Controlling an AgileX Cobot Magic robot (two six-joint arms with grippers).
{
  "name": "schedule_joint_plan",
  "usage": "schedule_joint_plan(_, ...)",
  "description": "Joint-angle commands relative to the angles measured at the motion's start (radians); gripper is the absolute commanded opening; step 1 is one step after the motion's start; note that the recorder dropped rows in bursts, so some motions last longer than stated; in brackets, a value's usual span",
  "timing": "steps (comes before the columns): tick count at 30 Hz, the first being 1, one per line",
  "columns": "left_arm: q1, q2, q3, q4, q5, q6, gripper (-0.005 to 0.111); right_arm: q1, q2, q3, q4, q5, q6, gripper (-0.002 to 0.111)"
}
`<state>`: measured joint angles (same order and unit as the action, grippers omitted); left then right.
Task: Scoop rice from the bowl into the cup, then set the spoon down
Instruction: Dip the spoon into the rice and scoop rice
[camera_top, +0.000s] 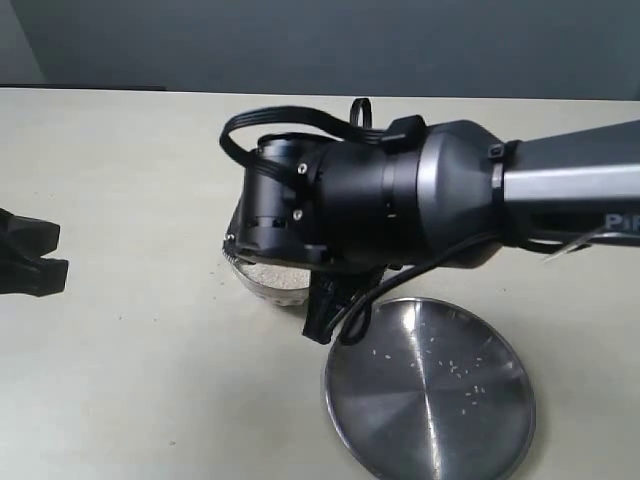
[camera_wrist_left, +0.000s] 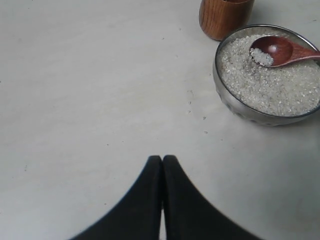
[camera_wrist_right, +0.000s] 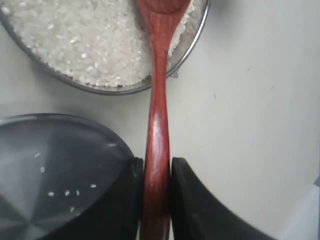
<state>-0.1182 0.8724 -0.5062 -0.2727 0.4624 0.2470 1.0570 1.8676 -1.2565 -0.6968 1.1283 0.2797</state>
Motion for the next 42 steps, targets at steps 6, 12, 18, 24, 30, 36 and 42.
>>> schedule_joint_plan(6,-0.003,0.001,-0.001,-0.002,0.002,-0.002,0.0,-0.011,-0.057,-0.006,0.038,-0.051,0.036,-0.001)
schedule_joint_plan(12,-0.003,0.001,-0.001,-0.002,0.004,-0.002,0.0,-0.011,-0.063,-0.006,0.071,-0.063,0.055,-0.001)
schedule_joint_plan(18,-0.003,0.001,-0.001,-0.002,0.005,-0.001,0.0,-0.011,-0.063,-0.006,0.078,-0.081,0.088,-0.001)
schedule_joint_plan(24,-0.003,0.001,-0.001,-0.002,0.005,-0.001,0.0,-0.011,-0.063,-0.006,0.104,-0.107,0.124,-0.001)
schedule_joint_plan(30,-0.003,0.001,0.0,0.008,0.01,-0.001,0.0,-0.011,-0.069,-0.006,0.123,-0.16,0.126,-0.001)
schedule_joint_plan(36,-0.003,0.001,0.026,0.009,-0.022,-0.003,0.0,-0.011,-0.079,-0.006,0.129,-0.171,0.156,-0.001)
schedule_joint_plan(42,-0.003,0.001,0.026,0.009,-0.022,-0.003,0.0,-0.011,-0.079,-0.006,0.131,-0.183,0.226,-0.001)
